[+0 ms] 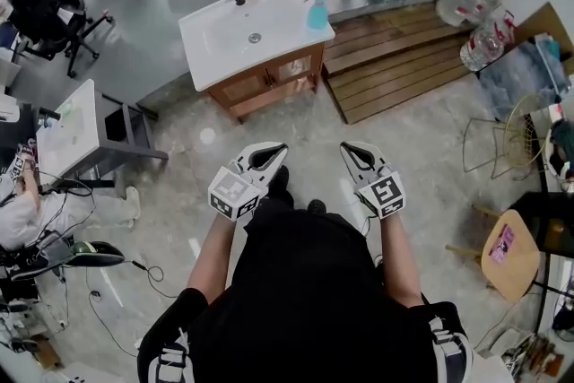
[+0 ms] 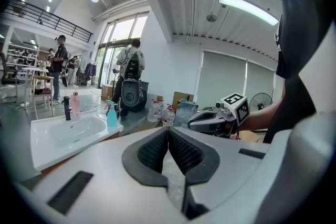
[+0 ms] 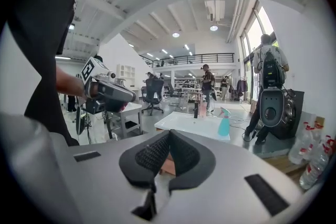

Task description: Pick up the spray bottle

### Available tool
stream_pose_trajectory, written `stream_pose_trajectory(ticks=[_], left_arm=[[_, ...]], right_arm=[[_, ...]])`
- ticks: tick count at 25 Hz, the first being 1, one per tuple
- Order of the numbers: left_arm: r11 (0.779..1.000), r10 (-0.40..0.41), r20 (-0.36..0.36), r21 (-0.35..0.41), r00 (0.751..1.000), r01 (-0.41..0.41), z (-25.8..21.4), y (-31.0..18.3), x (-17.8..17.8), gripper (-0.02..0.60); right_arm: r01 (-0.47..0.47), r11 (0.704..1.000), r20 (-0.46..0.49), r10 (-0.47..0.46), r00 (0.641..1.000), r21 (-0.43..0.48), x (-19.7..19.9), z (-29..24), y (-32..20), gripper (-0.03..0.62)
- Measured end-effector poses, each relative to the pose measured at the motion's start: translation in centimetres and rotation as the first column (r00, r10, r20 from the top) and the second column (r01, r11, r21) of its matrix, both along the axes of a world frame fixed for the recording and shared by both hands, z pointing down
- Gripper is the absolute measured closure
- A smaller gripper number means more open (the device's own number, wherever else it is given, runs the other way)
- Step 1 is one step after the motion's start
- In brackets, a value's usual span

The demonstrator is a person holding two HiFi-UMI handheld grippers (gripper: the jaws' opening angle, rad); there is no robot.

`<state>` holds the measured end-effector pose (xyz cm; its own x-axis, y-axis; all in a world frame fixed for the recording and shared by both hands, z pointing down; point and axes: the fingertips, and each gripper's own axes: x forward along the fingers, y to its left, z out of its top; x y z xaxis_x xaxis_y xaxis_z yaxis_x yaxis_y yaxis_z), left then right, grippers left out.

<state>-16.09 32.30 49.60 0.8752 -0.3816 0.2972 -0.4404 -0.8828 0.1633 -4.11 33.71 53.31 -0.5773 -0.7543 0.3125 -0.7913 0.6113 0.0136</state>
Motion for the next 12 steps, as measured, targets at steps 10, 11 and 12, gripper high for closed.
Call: stream_pose_trajectory(ticks=[10, 11, 12], left_arm=[[0.996, 0.089, -0.013, 0.007, 0.996, -0.089, -0.9, -9.0, -0.8, 0.558], [0.994, 0.106, -0.011, 0.006, 0.994, -0.105, -0.8, -9.7, -0.7, 0.558], [0.993, 0.121, -0.008, 0.006, 0.993, -0.121, -0.8, -10.4, -0.6, 0.558]], right_arm=[[0.028, 0.999, 0.064, -0.03, 0.997, 0.029, -3.9, -1.7, -6.4, 0.577], [0.018, 1.0, 0.074, -0.02, 0.997, 0.02, -4.2, -1.7, -7.0, 0.577], [0.009, 1.0, 0.083, -0.01, 0.996, 0.01, -4.4, -1.7, -7.6, 0.577]])
